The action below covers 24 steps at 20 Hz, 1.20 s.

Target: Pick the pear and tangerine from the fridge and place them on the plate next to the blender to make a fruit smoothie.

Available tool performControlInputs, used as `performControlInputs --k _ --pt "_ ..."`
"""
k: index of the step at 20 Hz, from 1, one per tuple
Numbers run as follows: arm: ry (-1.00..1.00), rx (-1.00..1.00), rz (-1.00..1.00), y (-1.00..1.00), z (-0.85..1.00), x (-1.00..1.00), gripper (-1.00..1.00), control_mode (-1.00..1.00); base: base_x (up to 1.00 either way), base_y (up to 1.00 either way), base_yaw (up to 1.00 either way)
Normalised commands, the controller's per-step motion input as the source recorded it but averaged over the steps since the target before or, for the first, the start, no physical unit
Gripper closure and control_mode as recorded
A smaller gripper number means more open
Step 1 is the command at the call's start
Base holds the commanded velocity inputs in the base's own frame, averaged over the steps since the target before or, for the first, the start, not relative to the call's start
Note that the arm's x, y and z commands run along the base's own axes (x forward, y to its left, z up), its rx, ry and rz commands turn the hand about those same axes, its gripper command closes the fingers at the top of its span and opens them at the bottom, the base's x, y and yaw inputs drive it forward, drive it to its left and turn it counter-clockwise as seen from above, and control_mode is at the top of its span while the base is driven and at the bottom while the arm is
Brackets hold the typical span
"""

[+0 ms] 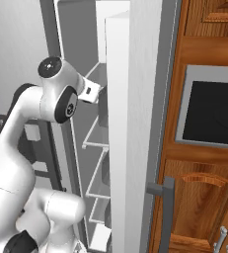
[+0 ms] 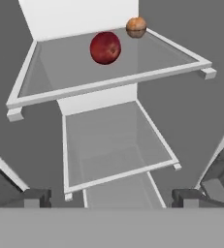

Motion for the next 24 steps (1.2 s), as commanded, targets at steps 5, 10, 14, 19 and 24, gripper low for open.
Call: performControlInputs --k 5,10,14,19,24 --pt "0.0 0.0 0.0 -0.07 0.01 1.0 -1.0 -1.0 0.0 0.0 0.0" --pt "-0.01 0.0 0.02 -0.05 0.13 1.0 -1.0 -1.0 0.0 0.0 0.0" --pt "0.0 0.0 0.1 -0.37 0.01 0.83 -1.0 -1.0 0.0 0.0 0.0" --pt "0.0 0.0 0.09 -0.25 0.0 0.68 -1.0 -1.0 0.0 0.0 0.0" --pt "0.04 0.0 0.01 -0.13 0.0 0.76 -1.0 -1.0 0.0 0.0 0.0"
